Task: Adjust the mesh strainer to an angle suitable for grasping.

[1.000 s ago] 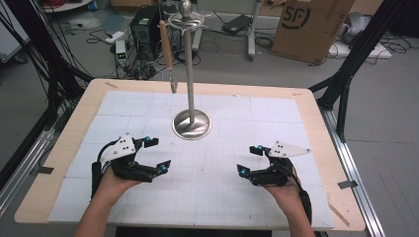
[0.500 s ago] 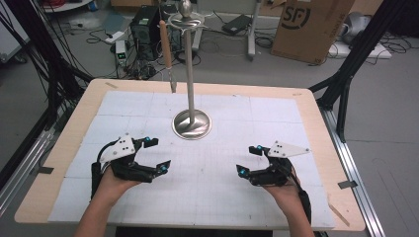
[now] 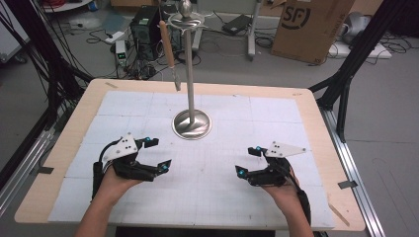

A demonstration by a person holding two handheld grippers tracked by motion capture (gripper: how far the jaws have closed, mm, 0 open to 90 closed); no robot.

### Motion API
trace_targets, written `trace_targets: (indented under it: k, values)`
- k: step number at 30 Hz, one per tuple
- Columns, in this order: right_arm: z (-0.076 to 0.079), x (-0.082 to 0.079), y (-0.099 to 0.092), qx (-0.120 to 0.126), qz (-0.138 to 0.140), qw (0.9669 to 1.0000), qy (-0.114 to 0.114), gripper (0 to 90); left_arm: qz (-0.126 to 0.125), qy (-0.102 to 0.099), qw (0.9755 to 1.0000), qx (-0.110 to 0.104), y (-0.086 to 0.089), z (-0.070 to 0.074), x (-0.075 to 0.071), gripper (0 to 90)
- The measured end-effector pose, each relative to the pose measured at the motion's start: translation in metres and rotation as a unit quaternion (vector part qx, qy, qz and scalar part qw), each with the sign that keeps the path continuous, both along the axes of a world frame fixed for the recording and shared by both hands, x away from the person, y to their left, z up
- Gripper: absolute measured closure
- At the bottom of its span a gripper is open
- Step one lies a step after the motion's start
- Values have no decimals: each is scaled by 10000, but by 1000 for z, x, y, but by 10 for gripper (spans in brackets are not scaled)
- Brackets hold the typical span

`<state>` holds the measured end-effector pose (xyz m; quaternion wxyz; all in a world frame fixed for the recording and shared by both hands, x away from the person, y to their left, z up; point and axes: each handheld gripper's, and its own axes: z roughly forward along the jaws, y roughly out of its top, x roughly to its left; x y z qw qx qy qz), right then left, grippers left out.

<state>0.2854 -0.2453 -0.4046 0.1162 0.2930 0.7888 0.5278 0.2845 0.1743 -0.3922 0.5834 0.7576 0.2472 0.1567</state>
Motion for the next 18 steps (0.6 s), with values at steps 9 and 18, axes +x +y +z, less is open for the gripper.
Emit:
trace_targets:
  k: [9, 18]
  values:
    - [-4, -2, 1, -215, -140, 9996, 94, 155, 32, 65, 9999, 71, -2, -5, 2, 148]
    - [-5, -1, 0, -228, -142, 9996, 100, 155, 15, 36, 10000, 42, -2, -4, 2, 149]
